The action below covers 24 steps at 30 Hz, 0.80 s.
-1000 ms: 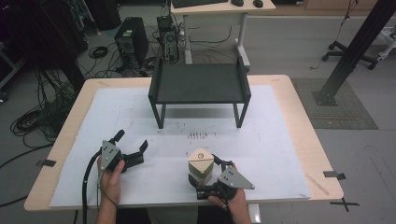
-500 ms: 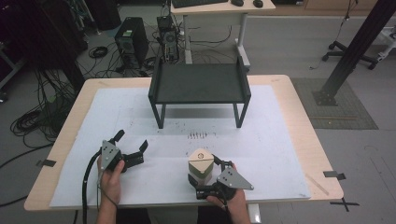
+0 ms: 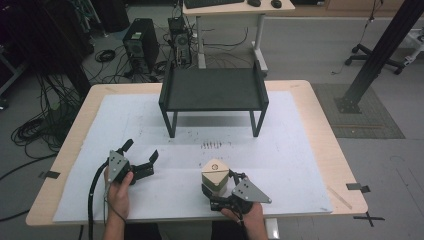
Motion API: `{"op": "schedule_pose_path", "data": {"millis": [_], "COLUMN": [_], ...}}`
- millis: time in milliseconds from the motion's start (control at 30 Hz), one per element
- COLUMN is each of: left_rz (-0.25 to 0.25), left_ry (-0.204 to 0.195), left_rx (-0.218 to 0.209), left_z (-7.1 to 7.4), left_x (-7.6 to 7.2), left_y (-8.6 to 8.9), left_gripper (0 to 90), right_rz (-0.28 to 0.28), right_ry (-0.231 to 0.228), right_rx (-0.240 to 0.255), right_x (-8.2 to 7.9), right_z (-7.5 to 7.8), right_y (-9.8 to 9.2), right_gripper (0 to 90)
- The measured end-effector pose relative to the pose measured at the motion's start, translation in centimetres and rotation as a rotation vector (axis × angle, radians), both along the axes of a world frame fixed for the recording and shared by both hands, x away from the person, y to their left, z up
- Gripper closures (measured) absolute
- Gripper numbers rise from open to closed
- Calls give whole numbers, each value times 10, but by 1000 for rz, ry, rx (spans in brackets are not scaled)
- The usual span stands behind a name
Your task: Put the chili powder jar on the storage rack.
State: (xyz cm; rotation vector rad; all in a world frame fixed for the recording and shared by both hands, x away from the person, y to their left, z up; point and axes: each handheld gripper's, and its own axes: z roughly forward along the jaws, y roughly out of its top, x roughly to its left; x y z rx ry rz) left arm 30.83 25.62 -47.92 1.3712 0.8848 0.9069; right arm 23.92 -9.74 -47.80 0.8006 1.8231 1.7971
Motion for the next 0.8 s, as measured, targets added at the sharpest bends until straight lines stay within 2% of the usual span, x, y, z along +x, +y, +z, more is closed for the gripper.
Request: {"op": "schedule_pose_path", "data": {"millis": [333, 800], "left_rz": [0, 1], "left_ry": [0, 0], "left_rx": [0, 0], "left_z": [0, 0], "left_x": [0, 0], "left_y": [0, 0], "left_gripper": [2, 2], "right_rz": [10, 15], "right_ry": [-2, -6], "right_rx": [-5, -6], "right_x": [0, 0], "right_z": [0, 0], "right_y": [0, 0], "right_gripper": [258, 276]}}
